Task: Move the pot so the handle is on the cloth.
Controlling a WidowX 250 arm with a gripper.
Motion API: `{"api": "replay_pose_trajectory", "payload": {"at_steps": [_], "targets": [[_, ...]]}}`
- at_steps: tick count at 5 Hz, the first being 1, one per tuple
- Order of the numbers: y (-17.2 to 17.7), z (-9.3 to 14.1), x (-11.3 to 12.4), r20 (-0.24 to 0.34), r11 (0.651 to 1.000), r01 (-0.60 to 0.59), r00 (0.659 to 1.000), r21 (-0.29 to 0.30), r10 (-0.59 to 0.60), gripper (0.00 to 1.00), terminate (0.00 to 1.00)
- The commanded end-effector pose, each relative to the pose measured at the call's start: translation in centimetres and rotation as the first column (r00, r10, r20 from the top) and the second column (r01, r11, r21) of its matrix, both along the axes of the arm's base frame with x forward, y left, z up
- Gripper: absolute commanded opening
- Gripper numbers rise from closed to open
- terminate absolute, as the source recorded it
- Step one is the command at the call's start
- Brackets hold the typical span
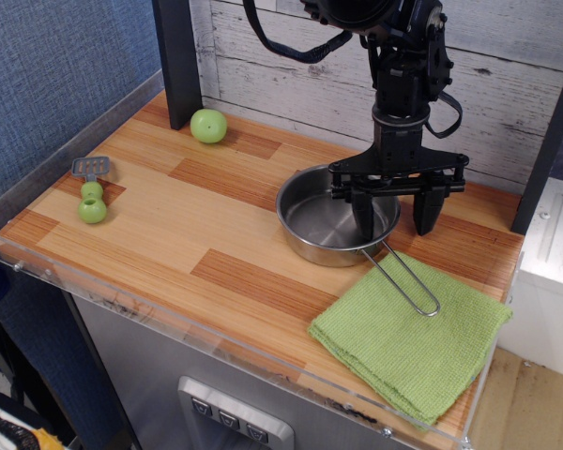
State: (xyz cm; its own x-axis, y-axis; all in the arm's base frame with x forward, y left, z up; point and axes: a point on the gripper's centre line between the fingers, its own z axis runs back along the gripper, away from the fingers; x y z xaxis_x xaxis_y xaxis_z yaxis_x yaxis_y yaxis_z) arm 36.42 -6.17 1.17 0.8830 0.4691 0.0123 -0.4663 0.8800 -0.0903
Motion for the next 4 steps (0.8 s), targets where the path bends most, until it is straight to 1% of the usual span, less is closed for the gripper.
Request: {"api": "replay_pose_trajectory", "payload": {"at_steps": [1, 2, 3, 4], "targets": [[0.6, 3.6, 0.0, 0.091, 1.000, -0.021, 0.996, -0.016, 0.023, 1.00, 0.00], [0.1, 6.7, 0.3, 0.152, 0.999, -0.035, 0.988, -0.032, 0.040, 1.00, 0.00], [-0.5, 9.7, 0.0, 0.191, 0.999, -0.027, 0.981, -0.040, 0.034, 1.00, 0.00], [-0.4, 11.7, -1.2, 0.210, 0.998, -0.028, 0.977, -0.048, 0.038, 1.00, 0.00]]}}
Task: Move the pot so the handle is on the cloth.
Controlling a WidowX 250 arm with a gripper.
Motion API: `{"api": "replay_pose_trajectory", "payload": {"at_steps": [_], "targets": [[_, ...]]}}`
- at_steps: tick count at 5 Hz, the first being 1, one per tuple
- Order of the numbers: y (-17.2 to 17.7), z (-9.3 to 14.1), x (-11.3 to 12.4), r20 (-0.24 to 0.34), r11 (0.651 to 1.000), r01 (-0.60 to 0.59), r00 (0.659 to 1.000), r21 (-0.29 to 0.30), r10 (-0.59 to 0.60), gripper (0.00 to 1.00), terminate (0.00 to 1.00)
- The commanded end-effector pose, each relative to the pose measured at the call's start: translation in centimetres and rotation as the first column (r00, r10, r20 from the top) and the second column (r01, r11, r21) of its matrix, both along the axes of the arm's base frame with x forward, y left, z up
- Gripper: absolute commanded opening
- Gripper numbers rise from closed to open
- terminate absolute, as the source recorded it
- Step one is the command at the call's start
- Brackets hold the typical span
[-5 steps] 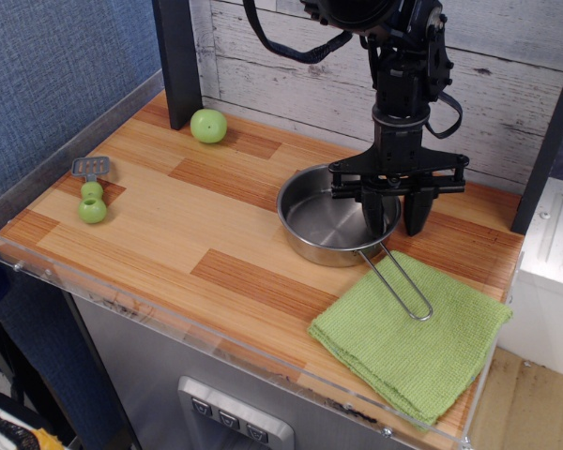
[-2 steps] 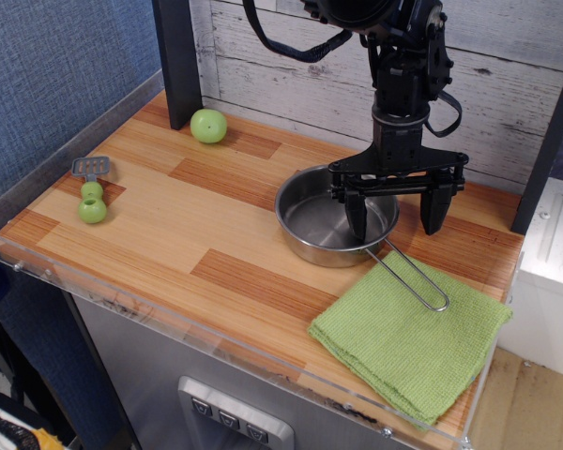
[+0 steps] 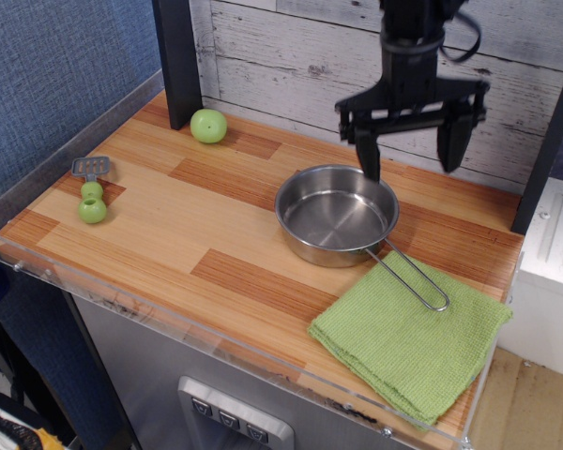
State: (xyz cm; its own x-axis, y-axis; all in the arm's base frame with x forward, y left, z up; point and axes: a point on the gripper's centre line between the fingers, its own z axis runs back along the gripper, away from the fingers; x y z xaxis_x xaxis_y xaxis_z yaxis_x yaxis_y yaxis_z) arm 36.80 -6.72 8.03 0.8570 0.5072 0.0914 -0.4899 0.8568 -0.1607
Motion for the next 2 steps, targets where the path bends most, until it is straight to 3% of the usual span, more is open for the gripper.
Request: {"api": "replay_pose_trajectory", "payload": {"at_steps": [1, 2], "targets": [[0.4, 7.1, -3.2, 0.134, 1.000, 0.002, 0.991, -0.019, 0.000, 1.00, 0.00], [0.7, 9.6, -4.9, 0.179, 0.999, -0.033, 0.983, 0.002, 0.032, 1.00, 1.00]]}}
